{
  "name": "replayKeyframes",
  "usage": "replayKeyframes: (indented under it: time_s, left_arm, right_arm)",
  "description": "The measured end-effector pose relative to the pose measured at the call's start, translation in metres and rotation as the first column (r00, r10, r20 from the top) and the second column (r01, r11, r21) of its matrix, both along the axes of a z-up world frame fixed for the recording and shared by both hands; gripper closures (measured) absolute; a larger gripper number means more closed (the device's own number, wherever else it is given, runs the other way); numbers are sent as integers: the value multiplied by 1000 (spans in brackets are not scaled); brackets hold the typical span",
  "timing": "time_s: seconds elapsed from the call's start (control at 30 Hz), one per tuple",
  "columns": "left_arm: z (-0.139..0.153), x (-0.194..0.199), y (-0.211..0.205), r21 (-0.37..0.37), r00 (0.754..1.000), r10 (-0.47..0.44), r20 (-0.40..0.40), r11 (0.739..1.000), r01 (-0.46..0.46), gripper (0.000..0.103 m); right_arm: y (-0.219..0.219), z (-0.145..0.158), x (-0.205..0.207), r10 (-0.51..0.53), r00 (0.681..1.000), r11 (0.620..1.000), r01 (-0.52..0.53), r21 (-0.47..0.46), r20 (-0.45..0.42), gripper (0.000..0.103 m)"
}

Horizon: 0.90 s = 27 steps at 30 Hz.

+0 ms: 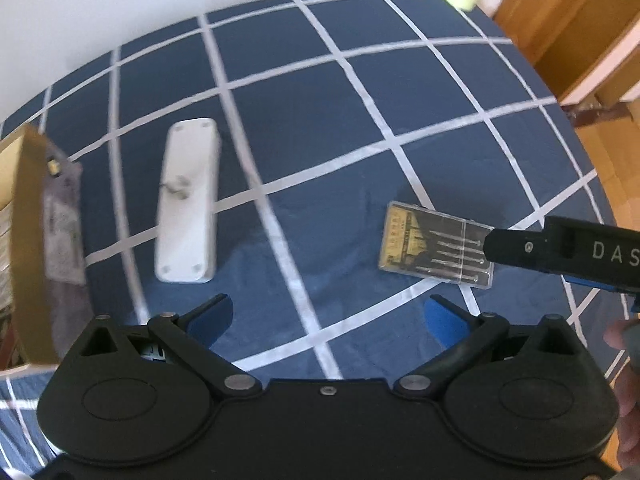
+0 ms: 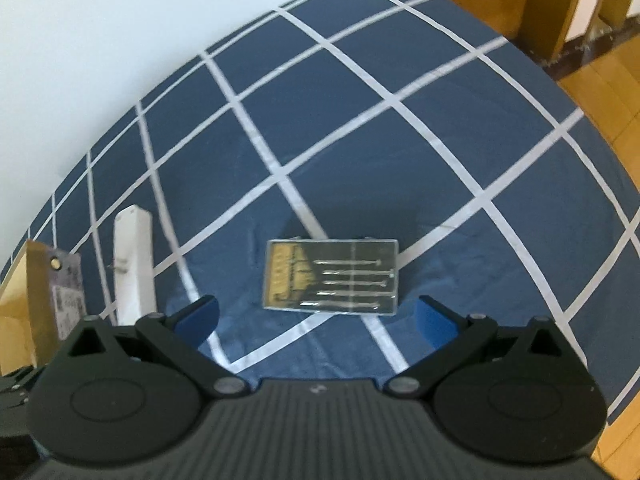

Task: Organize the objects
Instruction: 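Lower the right tool onto the screwdriver case and close on it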

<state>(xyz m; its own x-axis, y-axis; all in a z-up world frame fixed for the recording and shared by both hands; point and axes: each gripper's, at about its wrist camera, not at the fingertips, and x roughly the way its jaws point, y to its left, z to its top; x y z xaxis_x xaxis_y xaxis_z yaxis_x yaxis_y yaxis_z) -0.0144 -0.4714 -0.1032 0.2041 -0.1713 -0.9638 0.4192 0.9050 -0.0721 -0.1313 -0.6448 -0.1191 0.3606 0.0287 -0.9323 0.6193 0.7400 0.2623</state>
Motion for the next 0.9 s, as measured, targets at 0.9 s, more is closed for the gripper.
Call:
replayKeyframes:
  time_s: [0.9]
  left_arm:
    - [-97,38,-84,24,971,-190,-142,980,196,17]
  right_arm:
    - [-36,-96,34,-37,994,995,47,90,-104,14]
